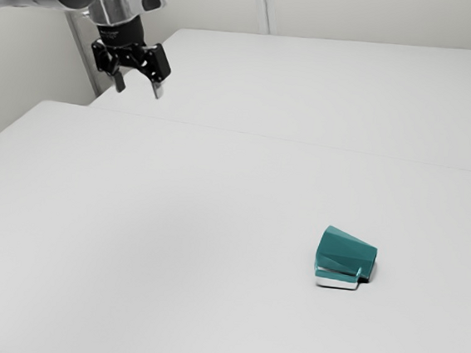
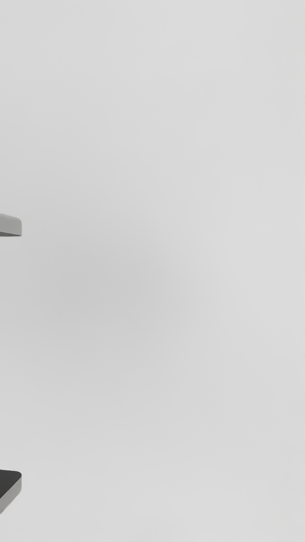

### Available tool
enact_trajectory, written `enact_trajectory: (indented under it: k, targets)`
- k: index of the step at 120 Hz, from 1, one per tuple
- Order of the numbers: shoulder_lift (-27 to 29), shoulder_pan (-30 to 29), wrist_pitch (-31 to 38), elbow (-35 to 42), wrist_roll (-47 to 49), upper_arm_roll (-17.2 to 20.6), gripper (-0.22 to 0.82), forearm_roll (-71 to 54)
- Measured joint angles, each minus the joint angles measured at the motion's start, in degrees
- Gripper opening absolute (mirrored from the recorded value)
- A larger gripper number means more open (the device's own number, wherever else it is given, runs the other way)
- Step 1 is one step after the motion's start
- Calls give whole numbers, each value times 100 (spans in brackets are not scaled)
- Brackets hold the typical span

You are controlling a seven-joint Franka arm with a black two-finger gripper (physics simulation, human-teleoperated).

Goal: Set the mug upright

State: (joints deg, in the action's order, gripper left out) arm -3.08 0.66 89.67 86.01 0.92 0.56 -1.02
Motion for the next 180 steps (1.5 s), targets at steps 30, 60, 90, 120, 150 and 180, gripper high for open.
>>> enact_trajectory:
  k: [30, 60, 90, 120, 150, 180]
  targets:
    - [-101, 335, 15, 7, 109, -14, 60, 149]
    - [-153, -222, 91, 391, 209, -22, 60, 1481]
    - [-493, -210, 561, 1306, 165, 18, 60, 2910]
    - [-644, -127, 1750, 2216, -752, 252, 60, 4246]
    - [-1315, -113, 2796, 2371, -1836, 752, 60, 5501]
    - [-1896, -73, 3486, 2315, -2794, 1107, 60, 6213]
